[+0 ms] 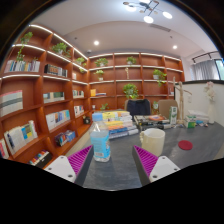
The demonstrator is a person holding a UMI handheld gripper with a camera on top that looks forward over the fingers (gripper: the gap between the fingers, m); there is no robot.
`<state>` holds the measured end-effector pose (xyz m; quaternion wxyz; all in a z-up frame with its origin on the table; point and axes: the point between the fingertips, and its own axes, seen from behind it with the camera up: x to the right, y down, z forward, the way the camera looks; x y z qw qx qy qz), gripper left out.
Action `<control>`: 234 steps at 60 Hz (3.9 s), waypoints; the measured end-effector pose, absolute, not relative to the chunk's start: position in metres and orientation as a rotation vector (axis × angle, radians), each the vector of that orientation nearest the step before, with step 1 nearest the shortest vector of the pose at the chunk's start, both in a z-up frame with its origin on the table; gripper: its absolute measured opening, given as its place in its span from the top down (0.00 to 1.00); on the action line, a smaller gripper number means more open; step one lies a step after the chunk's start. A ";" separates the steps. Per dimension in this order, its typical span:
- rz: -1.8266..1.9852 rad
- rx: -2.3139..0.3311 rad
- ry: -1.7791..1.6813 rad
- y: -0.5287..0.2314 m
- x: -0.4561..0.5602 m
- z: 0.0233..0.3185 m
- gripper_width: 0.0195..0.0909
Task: Pour water
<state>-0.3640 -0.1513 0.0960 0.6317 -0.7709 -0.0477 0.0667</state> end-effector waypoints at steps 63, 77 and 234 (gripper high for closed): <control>0.320 -1.773 0.134 -0.037 -0.407 0.074 0.81; 0.903 -1.572 0.645 -0.026 -0.384 0.116 0.81; -0.323 -1.818 0.307 -0.100 -0.031 0.096 0.12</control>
